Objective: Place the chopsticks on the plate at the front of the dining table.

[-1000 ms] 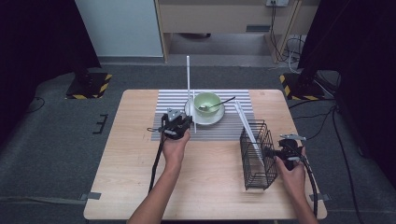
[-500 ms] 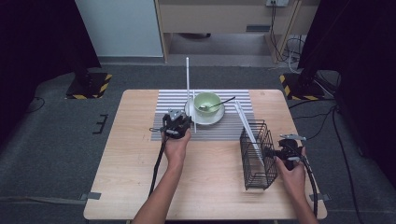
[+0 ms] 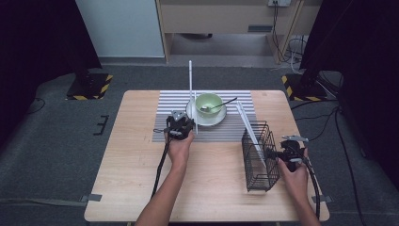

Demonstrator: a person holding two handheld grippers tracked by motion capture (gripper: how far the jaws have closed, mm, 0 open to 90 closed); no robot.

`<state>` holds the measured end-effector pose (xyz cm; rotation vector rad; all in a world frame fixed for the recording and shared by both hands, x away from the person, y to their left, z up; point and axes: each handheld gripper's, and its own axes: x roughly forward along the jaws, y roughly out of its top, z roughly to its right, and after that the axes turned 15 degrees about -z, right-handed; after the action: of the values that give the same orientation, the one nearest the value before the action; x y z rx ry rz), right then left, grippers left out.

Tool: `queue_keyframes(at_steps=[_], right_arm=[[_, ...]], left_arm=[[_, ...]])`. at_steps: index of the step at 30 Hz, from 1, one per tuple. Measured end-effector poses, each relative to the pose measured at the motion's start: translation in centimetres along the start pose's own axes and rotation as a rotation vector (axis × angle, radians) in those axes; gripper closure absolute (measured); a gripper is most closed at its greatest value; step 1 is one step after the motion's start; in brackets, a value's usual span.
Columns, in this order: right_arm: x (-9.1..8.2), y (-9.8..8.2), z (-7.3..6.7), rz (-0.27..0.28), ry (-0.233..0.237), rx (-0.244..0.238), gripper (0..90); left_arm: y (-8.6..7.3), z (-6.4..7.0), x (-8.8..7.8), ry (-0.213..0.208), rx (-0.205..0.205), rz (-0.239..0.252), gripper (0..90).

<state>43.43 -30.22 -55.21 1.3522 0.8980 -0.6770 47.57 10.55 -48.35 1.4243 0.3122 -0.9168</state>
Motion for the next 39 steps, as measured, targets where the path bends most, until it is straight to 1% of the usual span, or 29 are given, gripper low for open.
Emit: queue_keyframes(at_steps=[3, 5, 7, 11, 15, 23, 35, 39], right_arm=[[0.0, 0.0, 0.0, 0.000, 0.000, 0.000, 2.3], [0.0, 0.0, 0.0, 0.000, 0.000, 0.000, 2.3], [0.0, 0.0, 0.0, 0.000, 0.000, 0.000, 2.3], [0.0, 0.0, 0.0, 0.001, 0.000, 0.001, 2.3], [0.0, 0.0, 0.0, 0.000, 0.000, 0.000, 2.2], [0.0, 0.0, 0.0, 0.000, 0.000, 0.000, 2.3], [0.0, 0.0, 0.0, 0.000, 0.000, 0.000, 2.3], [0.0, 0.0, 0.0, 0.000, 0.000, 0.000, 2.2]], left_arm=[[0.0, -0.3, 0.2, 0.002, -0.016, -0.008, 86.5], [-0.1, -0.6, 0.3, -0.011, -0.041, -0.011, 86.5], [-0.1, -0.7, 0.4, -0.011, -0.050, -0.016, 86.5], [-0.2, -1.1, 0.6, 0.002, -0.048, -0.034, 86.4], [-0.3, -1.2, 0.7, 0.005, -0.051, -0.041, 86.4], [-0.5, -1.3, 0.9, -0.002, -0.063, -0.041, 86.5], [-0.6, -1.2, 0.9, 0.001, -0.059, -0.045, 86.5], [-0.6, -1.3, 0.9, -0.002, -0.067, -0.046, 86.4]])
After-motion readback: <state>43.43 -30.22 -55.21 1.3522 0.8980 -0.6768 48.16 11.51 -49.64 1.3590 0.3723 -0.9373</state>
